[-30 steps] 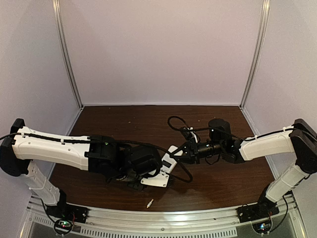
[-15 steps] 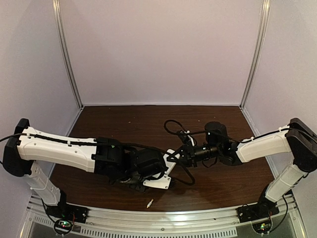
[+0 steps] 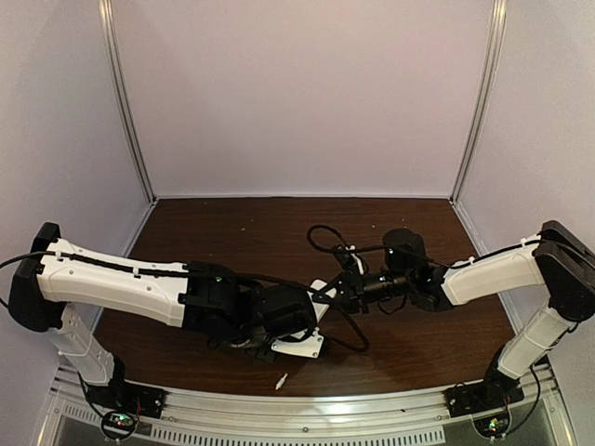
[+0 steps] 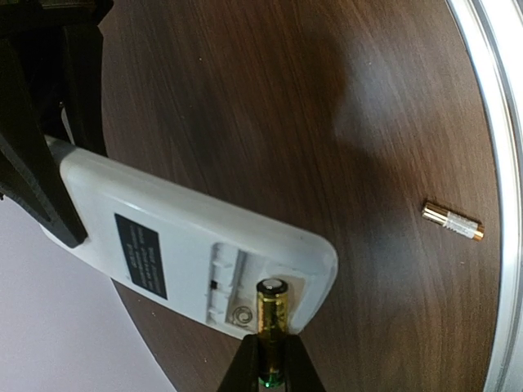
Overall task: Load the batteries into the remote control
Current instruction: Place the battery in the battery compartment.
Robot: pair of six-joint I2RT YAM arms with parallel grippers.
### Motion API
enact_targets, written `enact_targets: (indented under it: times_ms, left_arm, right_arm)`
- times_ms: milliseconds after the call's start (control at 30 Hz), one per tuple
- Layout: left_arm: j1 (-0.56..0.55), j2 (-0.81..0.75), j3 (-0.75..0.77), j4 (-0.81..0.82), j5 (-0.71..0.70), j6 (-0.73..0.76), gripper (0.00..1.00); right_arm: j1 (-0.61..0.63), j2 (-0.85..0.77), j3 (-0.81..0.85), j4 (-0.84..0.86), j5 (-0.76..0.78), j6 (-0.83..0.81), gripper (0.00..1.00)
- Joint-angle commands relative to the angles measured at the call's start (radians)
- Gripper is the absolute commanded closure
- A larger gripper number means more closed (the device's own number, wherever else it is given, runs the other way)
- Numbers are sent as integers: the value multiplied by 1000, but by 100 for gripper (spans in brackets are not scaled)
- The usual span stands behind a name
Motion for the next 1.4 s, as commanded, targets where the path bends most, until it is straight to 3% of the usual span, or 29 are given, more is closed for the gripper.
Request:
enact_targets:
  times_ms: [0, 400, 1367]
  left_arm:
    - [-12, 25, 23, -11, 5, 8, 100]
    - [-17, 29, 21, -8, 7, 16, 93]
    - [-2, -86, 36, 47, -69, -44, 52]
  right_arm:
    - [14, 18, 18, 67, 9, 23, 100]
    - [18, 30, 31, 84, -1, 22, 100]
    - [18, 64, -13, 203, -7, 57, 100]
